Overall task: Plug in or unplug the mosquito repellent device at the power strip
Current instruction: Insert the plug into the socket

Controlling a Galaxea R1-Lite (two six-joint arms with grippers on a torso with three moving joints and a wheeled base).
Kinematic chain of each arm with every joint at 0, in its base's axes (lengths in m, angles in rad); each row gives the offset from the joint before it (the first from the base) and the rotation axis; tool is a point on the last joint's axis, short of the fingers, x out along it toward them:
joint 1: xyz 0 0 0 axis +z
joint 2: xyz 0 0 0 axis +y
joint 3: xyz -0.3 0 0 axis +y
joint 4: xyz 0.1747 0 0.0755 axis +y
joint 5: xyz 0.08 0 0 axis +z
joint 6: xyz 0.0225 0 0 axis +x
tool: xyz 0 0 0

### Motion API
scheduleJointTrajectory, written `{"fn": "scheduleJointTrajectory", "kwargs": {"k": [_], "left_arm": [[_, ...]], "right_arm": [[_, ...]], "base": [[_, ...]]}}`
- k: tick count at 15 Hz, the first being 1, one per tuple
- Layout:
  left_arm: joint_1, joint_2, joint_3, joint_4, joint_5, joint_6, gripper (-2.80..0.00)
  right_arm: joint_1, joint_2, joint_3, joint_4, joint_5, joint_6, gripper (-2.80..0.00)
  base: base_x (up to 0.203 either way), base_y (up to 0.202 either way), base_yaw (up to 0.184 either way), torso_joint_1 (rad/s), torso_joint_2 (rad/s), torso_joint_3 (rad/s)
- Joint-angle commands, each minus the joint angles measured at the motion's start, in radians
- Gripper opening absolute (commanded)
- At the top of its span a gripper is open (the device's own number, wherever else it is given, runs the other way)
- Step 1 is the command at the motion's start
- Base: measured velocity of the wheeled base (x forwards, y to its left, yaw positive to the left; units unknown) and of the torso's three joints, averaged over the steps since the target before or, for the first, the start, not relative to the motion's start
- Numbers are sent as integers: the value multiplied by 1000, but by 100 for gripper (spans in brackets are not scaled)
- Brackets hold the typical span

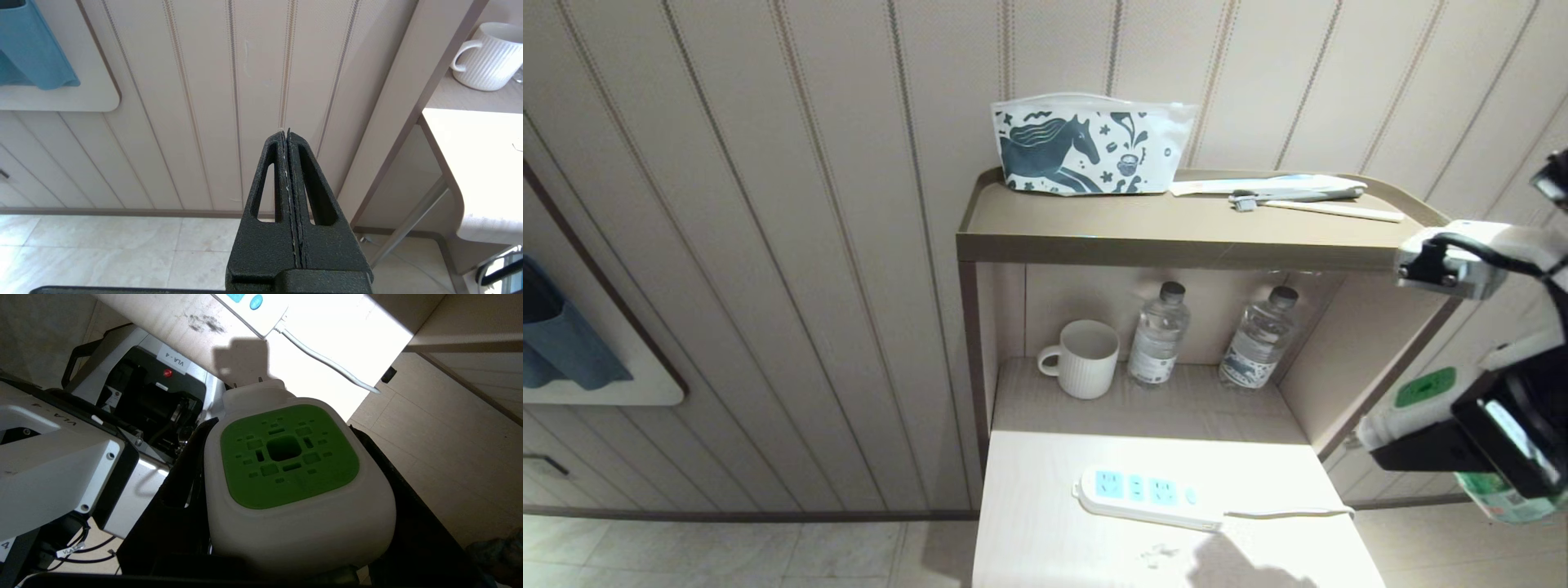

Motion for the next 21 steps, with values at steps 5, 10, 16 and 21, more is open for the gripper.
{"fn": "scheduleJointTrajectory", "kwargs": {"k": [5,10,16,21], "left_arm": [[1,0,0,0,0,0,-280],[-1,0,0,0,0,0,-280],[-1,0,0,0,0,0,-280],[0,0,0,0,0,0,-280]], "right_arm": [[-5,152,66,-179,-3,-225,-280],[18,231,68,-189,-2,-334,-280],[89,315,70,-188,-4,-481,-280],[94,470,-37,-189,-5,-509,-280]], "base": [[0,0,0,0,0,0],[0,0,0,0,0,0],[0,0,0,0,0,0],[0,0,0,0,0,0]]}}
